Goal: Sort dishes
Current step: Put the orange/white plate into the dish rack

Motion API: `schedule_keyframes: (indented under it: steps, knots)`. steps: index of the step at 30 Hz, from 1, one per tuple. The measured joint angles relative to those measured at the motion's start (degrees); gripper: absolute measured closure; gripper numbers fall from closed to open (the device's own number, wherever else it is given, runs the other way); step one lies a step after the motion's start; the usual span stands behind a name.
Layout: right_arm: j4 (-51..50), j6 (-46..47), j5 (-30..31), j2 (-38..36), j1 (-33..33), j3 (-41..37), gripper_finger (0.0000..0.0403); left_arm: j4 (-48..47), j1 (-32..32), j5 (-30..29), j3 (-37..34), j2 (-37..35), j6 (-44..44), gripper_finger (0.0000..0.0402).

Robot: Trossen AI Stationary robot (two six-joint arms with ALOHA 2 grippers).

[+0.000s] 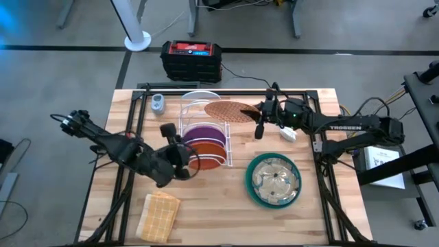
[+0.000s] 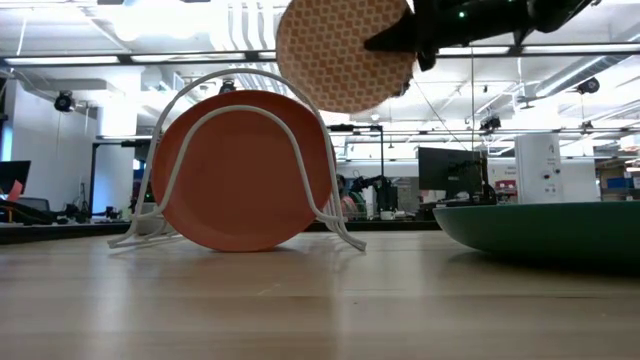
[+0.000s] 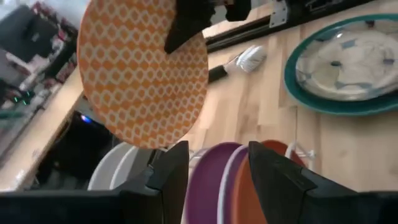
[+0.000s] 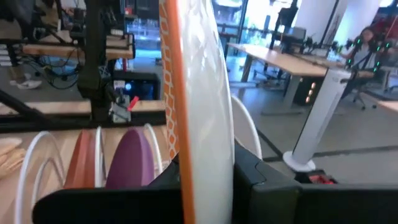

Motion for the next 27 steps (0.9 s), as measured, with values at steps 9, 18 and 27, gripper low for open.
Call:
schedule_keyframes:
  steps: [9,18,27]
  knots:
    - [9.09,-0.39,0.04,3.71,-0.35,-0.12,0.038,29.05,0.08,-9.35,-16.35,-13.77,20.29,0.0246]
    - [17.63,1.74,0.08,10.01,-0.43,-0.2,0.038,60.3,0.23,-9.51,-32.6,-22.74,42.5,0.0246]
    - [23.07,1.72,0.09,14.06,-0.44,-0.22,0.038,63.85,0.24,-7.51,-38.89,-29.82,44.81,0.0246]
